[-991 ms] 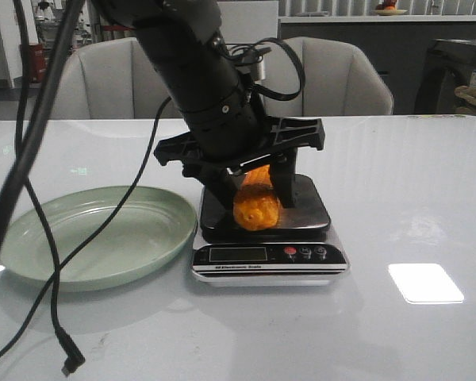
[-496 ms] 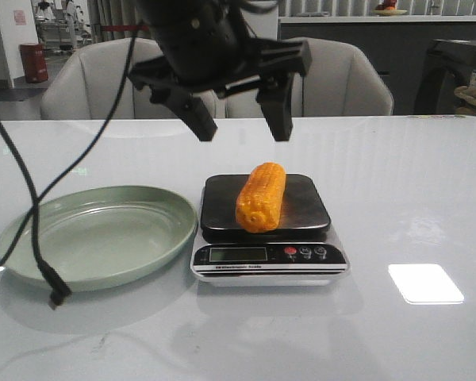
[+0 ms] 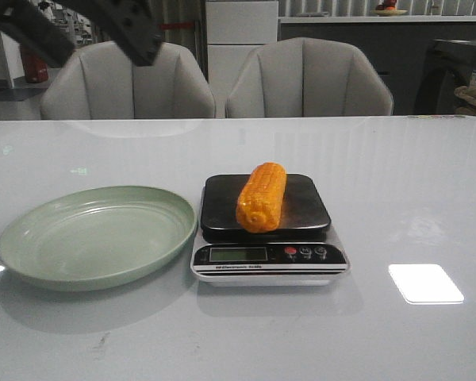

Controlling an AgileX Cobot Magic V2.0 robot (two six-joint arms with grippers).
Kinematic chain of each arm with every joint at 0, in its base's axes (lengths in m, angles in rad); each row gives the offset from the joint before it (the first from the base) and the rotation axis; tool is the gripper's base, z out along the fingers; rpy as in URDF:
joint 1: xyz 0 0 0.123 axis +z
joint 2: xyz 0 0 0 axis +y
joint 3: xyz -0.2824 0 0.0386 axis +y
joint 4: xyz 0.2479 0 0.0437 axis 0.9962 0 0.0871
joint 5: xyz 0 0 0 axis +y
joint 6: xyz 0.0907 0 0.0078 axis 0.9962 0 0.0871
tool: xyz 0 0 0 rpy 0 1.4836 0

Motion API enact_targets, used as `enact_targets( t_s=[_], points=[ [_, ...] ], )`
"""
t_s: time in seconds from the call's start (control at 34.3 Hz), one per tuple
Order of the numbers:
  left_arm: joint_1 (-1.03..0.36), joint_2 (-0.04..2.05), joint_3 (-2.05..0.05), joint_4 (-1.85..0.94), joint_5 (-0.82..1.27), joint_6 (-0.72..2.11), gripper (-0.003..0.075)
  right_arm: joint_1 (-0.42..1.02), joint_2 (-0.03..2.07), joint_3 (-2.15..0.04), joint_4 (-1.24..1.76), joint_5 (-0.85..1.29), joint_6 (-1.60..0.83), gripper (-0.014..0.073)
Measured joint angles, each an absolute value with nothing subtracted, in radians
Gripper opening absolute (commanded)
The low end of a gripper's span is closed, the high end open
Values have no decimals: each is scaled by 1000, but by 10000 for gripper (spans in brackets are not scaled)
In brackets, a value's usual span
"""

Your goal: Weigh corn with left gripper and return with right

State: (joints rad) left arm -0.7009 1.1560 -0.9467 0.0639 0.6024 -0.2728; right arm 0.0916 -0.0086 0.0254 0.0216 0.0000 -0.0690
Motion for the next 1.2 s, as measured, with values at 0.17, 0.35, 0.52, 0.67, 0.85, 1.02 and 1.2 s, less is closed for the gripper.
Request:
enact_targets(
  t_s=[0.17, 0.35, 0.52, 0.67, 0.85, 1.02, 1.2],
  points=[
    [-701, 874, -761, 82, 602, -273, 594, 92, -9, 25, 22, 0, -69, 193],
    [-701, 590, -585, 89, 609, -273, 594, 92, -9, 25, 22, 0, -69, 193],
    [-701, 347, -452, 137, 619, -273, 522, 92, -9, 25, 22, 0, -69, 193],
    [-701, 179, -406, 163, 637, -273, 203, 92, -9, 25, 22, 0, -69, 193],
    [-701, 57, -404, 178, 680, -273, 144, 92, -9, 25, 22, -45, -67, 193],
    [-701, 39, -402, 178, 684, -273, 144, 92, -9, 18, 22, -141, -32, 193],
    [-701, 39, -388, 181, 675, -273, 144, 92, 105, -186, 22, 50, -23, 193]
  ],
)
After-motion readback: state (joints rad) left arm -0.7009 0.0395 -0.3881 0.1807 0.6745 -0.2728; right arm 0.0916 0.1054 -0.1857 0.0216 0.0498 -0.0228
